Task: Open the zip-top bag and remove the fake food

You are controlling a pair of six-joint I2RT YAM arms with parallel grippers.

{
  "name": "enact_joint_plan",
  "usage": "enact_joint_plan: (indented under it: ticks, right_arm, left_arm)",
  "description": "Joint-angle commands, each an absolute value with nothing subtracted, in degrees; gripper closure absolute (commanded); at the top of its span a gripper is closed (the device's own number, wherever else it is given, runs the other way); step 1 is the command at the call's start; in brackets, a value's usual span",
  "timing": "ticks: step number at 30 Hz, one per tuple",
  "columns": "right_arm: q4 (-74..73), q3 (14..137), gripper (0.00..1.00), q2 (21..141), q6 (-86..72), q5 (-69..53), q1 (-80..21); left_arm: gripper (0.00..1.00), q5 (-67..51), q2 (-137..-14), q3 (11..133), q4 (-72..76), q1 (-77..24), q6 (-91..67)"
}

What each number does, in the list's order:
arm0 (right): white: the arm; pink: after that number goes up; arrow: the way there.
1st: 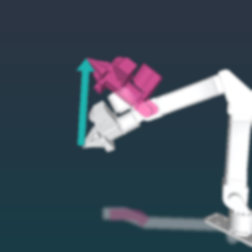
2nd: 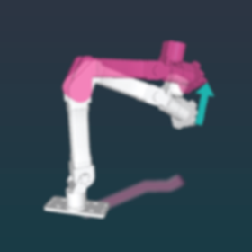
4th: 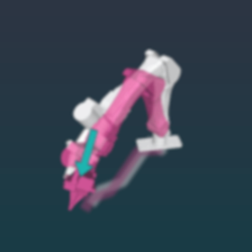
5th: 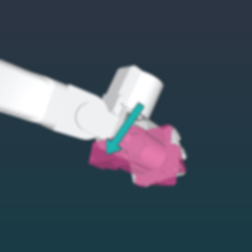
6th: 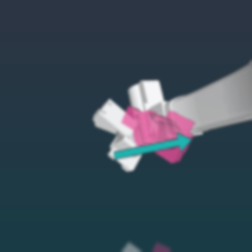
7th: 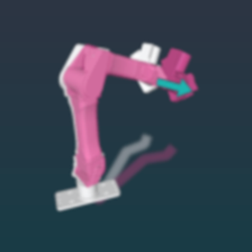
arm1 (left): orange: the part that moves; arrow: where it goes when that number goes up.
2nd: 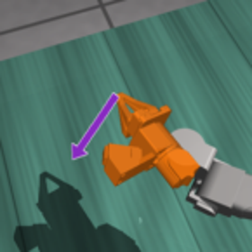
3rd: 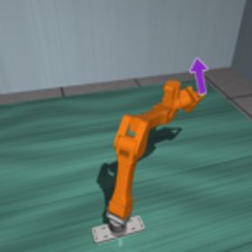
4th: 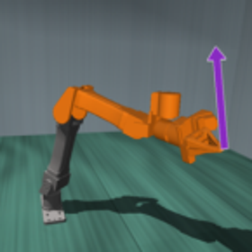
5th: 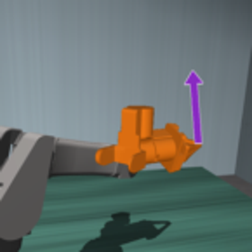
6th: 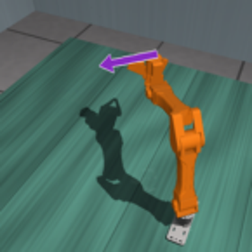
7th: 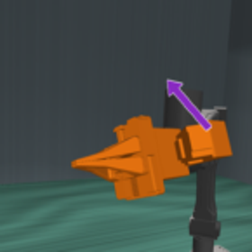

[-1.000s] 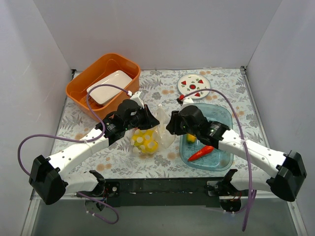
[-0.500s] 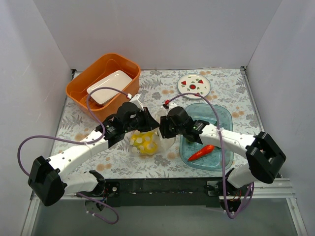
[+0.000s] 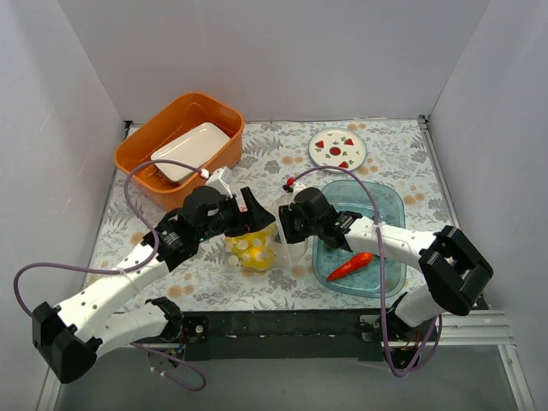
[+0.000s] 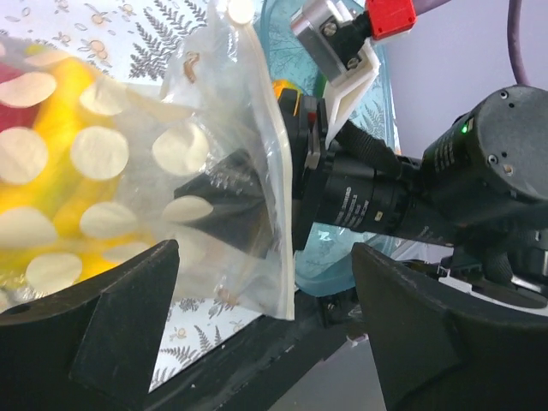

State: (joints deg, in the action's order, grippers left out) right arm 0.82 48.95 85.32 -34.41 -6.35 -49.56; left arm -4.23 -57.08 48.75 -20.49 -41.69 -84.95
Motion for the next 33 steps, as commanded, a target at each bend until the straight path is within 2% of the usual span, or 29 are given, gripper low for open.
enact_joint_plan:
  ticks: [1, 2, 5, 6, 9, 10, 13, 16, 27, 33]
  right_arm:
    - [3.5, 49.0, 0.69, 85.6, -34.6, -7.7, -49.1]
    - [3.3, 49.4, 0.69, 85.6, -34.4, -7.8, -49.1]
    - [2.6, 49.9, 0.69, 86.0, -33.9, -7.7, -49.1]
    - [2.5, 50.0, 0.68, 86.2, -34.0, -7.8, -49.1]
    - [2.8, 49.7, 0.66, 86.7, -33.8, -9.6, -49.1]
    - [2.8, 49.7, 0.66, 86.8, -33.8, -9.8, -49.1]
    - [3.3, 49.5, 0.64, 87.0, -33.0, -12.4, -49.1]
    - [4.7, 49.0, 0.60, 86.9, -32.3, -14.8, -49.1]
    - [3.9, 50.3, 0.31, 89.8, -30.0, -15.1, -51.3]
    - [1.6, 52.2, 0.26, 92.7, -29.3, -13.3, -53.3]
  left_arm:
    - [0.18, 1.1, -51.8, 46.3, -27.2, -41.4, -86.6]
    - [0.18, 1.9, -50.6, 45.9, -27.8, -41.4, -86.7]
    - [0.29, 4.2, -49.9, 44.0, -30.3, -41.4, -88.3]
    - [0.40, 4.6, -49.8, 43.2, -30.6, -41.4, -89.0]
    - [0.60, 4.7, -49.7, 38.4, -28.5, -41.4, -91.1]
    - [0.73, 4.9, -49.9, 37.5, -27.9, -41.4, -91.7]
    - [0.90, 5.1, -51.0, 34.4, -25.8, -41.4, -93.8]
    - [0.98, 7.0, -51.8, 31.6, -22.9, -41.4, -95.1]
    - [1.00, 7.9, -57.2, 25.9, -14.6, -41.4, -98.4]
    - [1.00, 6.8, -57.0, 21.7, -12.0, -41.4, -99.8]
